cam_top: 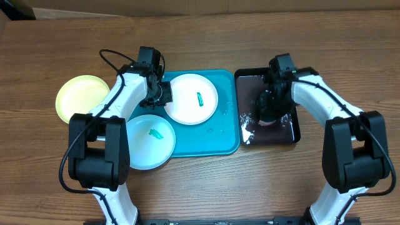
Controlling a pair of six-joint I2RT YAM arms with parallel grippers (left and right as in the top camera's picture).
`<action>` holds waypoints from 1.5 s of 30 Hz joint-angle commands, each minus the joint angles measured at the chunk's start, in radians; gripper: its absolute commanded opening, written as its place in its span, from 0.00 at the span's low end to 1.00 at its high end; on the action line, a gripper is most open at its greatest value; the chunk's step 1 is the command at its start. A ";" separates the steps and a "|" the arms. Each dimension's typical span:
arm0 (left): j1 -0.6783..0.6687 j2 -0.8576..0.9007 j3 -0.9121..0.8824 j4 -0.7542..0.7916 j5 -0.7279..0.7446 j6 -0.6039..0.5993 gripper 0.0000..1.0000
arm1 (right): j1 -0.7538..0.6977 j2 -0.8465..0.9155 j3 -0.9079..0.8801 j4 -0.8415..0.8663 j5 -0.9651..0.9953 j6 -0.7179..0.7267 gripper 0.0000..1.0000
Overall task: Clean dirty plates on tray and stack at the side
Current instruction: 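Rub the sponge across the wet black tray with the right gripper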
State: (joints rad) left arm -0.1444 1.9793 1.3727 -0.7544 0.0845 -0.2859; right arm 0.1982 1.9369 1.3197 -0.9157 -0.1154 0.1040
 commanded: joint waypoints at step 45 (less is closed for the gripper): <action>-0.009 -0.021 -0.056 0.031 -0.005 -0.006 0.04 | 0.005 -0.116 0.124 -0.170 0.017 0.027 0.04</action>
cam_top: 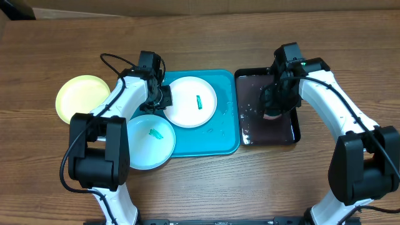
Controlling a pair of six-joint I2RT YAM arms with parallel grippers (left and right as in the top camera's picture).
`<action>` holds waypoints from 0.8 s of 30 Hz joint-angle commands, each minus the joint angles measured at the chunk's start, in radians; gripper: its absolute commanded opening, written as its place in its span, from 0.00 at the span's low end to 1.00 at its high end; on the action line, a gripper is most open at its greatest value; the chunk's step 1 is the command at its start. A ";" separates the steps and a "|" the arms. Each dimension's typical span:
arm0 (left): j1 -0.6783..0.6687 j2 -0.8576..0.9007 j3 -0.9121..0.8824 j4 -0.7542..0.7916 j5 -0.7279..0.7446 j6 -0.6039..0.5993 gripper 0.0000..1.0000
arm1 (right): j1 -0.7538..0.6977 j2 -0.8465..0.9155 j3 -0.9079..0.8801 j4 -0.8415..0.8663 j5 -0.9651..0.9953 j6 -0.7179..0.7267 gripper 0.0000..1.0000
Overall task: Clean dirty plates on tray and stack at the side
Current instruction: 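Rub the sponge across the wet black tray with the right gripper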
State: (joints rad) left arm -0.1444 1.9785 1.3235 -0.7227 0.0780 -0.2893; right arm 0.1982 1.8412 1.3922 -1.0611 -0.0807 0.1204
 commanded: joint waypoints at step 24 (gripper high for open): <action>-0.006 -0.020 -0.006 0.058 0.048 -0.022 0.04 | 0.005 -0.045 -0.065 0.086 0.020 0.010 0.04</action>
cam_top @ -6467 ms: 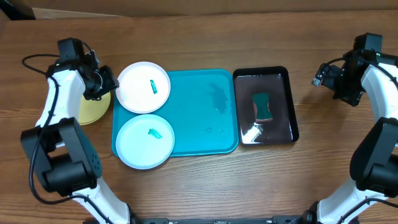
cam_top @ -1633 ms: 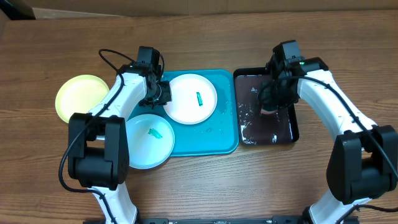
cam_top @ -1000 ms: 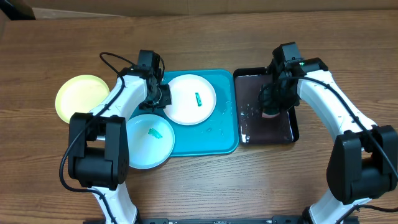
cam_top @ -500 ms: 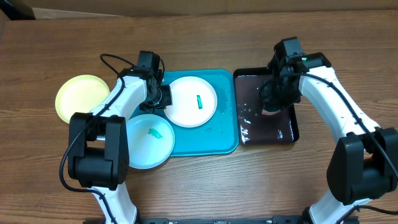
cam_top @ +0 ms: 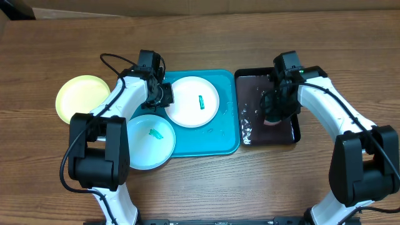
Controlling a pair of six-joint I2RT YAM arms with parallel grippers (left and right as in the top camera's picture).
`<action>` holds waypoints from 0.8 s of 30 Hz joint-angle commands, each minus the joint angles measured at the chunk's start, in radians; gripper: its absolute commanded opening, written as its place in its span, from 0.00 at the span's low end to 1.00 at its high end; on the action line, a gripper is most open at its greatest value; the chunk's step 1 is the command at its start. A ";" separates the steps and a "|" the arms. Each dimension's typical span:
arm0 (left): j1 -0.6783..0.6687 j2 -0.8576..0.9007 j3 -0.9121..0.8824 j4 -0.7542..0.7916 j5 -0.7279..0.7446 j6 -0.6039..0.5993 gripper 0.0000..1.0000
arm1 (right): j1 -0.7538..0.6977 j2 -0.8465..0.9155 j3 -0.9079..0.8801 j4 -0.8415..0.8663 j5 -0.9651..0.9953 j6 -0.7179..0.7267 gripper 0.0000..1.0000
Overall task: Clean dirty plates on tray and stack at the side
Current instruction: 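Rub the sponge across the wet black tray with the right gripper, then carry the sponge over to the pink-white plate held by the left gripper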
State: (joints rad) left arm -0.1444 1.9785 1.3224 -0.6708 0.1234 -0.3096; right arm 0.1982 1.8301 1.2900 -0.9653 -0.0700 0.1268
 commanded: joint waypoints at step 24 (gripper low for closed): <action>-0.040 -0.020 -0.005 -0.038 0.008 -0.002 0.04 | 0.069 -0.034 0.368 -0.286 -0.019 -0.042 0.04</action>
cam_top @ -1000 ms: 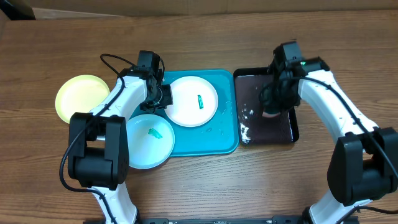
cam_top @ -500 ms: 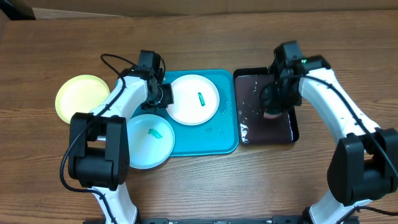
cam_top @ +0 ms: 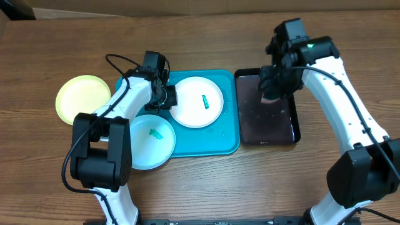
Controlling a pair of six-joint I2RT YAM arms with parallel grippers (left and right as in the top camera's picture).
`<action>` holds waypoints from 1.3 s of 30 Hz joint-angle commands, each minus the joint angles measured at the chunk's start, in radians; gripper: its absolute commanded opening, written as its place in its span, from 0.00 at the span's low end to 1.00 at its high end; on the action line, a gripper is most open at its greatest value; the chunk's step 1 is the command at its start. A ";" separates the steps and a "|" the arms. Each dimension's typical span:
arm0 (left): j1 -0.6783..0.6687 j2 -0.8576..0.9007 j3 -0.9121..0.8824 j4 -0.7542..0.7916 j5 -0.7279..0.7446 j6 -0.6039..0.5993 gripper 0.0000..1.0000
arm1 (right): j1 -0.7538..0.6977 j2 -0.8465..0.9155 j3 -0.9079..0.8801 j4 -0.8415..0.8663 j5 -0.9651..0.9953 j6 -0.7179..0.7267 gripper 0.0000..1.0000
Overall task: Clean dirty plates on tray and stack at the side
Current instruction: 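Carry the sponge over to the pink-white plate held by the left gripper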
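A white plate (cam_top: 195, 109) with a green smear (cam_top: 204, 100) lies on the teal tray (cam_top: 219, 145). My left gripper (cam_top: 167, 97) is shut on its left rim. A second, pale plate (cam_top: 147, 150) with a green smear (cam_top: 154, 132) overlaps the tray's near left corner. A clean yellow plate (cam_top: 81, 98) rests on the table at the far left. My right gripper (cam_top: 273, 89) is shut on a pinkish sponge (cam_top: 270, 99), held above the far part of the black basin (cam_top: 267, 128).
The black basin holds dark water and sits right against the teal tray's right edge. Small drops of water lie on the teal tray near its right side. Both arms reach in from the near edge of the wooden table.
My right gripper with the sponge stands higher and farther back over the basin than before. The white foam at the basin's left side is gone. The white plate has shifted slightly right with my left gripper.
My right gripper held the sponge low in the basin, with foam at the left side. It then stood a little farther back, then low in the basin again, and now raised. My left gripper stayed on the white plate's rim throughout.
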State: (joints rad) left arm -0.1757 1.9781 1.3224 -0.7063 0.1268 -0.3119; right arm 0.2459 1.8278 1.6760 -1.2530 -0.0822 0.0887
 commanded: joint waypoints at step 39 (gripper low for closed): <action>-0.008 -0.020 -0.005 0.023 0.001 0.001 0.06 | 0.424 0.127 0.090 0.314 0.299 0.072 0.04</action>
State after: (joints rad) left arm -0.1772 1.9781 1.3224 -0.6868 0.1268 -0.3122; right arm 0.6224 1.8984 1.7771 -0.9501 -0.0093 0.1535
